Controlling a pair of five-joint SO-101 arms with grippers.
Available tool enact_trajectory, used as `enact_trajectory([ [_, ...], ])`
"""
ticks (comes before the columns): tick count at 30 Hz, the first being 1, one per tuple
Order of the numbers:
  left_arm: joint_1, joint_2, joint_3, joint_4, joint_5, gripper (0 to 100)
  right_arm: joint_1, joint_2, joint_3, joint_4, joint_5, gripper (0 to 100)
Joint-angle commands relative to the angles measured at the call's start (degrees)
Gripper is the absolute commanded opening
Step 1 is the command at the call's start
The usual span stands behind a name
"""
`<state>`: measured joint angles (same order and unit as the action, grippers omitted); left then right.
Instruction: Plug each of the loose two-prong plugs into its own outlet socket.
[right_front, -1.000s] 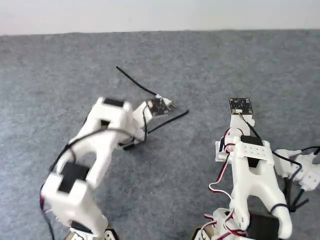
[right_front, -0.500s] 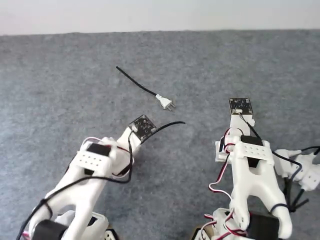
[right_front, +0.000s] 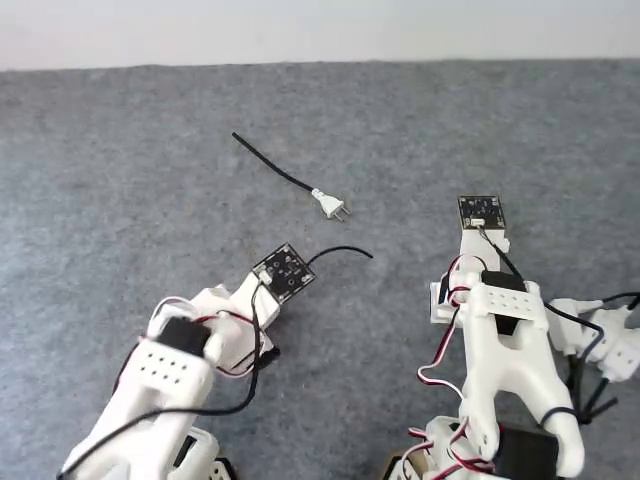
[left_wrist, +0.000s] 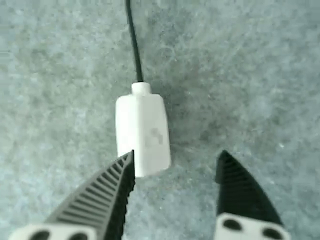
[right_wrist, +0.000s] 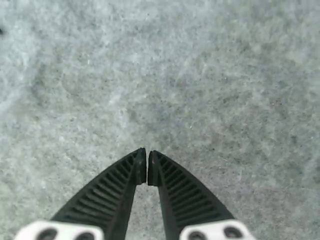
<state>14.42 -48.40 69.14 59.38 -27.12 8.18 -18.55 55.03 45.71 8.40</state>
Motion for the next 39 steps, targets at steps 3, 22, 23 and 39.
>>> enact_trajectory([
  [3,-3.6,-14.5,-4.4,4.5,0.8,13,-0.5,-1.5,-0.2,-0.9,0.6,1.1],
  [22,-8.5,14.5,-8.0,-11.9,5.7,1,-0.4,-1.5,-0.2,-0.9,0.6,1.1],
  [23,-8.5,16.2,-8.7,-12.0,5.7,1,-0.4,-1.5,-0.2,-0.9,0.6,1.1],
  [39,-4.0,24.3,-18.2,-2.1,-0.9,21,-0.4,-1.5,-0.2,-0.9,0.6,1.1],
])
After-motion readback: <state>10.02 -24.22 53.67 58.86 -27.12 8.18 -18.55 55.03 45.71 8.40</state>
